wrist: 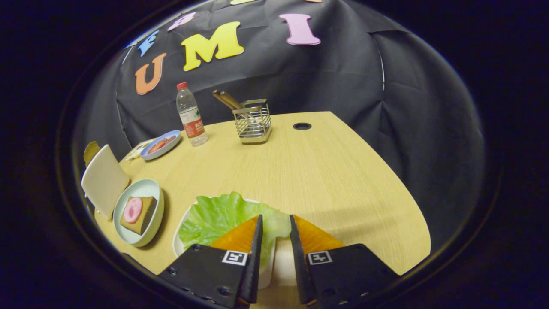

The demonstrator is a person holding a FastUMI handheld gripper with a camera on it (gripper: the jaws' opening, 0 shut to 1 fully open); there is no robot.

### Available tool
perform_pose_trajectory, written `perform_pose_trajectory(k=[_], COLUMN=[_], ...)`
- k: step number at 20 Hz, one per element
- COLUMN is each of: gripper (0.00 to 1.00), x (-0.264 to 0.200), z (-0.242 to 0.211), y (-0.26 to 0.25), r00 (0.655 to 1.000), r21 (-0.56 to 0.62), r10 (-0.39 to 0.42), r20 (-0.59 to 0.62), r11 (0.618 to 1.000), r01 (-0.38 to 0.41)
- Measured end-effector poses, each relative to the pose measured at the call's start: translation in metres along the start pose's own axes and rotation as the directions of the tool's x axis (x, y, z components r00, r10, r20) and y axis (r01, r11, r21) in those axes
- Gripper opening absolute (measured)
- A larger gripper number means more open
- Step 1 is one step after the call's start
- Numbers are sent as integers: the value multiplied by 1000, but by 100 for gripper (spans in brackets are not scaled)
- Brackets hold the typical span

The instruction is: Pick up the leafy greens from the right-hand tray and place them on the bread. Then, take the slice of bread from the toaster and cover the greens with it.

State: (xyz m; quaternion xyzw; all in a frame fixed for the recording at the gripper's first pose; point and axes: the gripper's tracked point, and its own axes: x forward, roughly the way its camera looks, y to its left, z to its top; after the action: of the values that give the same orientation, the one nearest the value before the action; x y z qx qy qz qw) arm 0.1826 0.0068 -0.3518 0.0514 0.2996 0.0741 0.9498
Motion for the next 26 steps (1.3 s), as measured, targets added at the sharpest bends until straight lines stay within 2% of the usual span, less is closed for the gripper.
perform_pose_trajectory(k=[2,4,5,10,16,21,26], gripper=[11,11,0,1,1,1,1], x=[-1,-2,-7,-23,-64,-98,-117], z=[6,6,10,24,64,93,110], y=[-4,-3,-3,5,23,45,96], r00=[999,999,999,998,994,989,987], r21=[-13,-23,-26,-18,24,-17,-77], r10=[-25,-35,-25,4,35,29,52], r20=[19,22,23,62,106,142,151], r11=[1000,999,999,1000,999,1000,996], r01=[26,35,26,-3,-38,-26,-41])
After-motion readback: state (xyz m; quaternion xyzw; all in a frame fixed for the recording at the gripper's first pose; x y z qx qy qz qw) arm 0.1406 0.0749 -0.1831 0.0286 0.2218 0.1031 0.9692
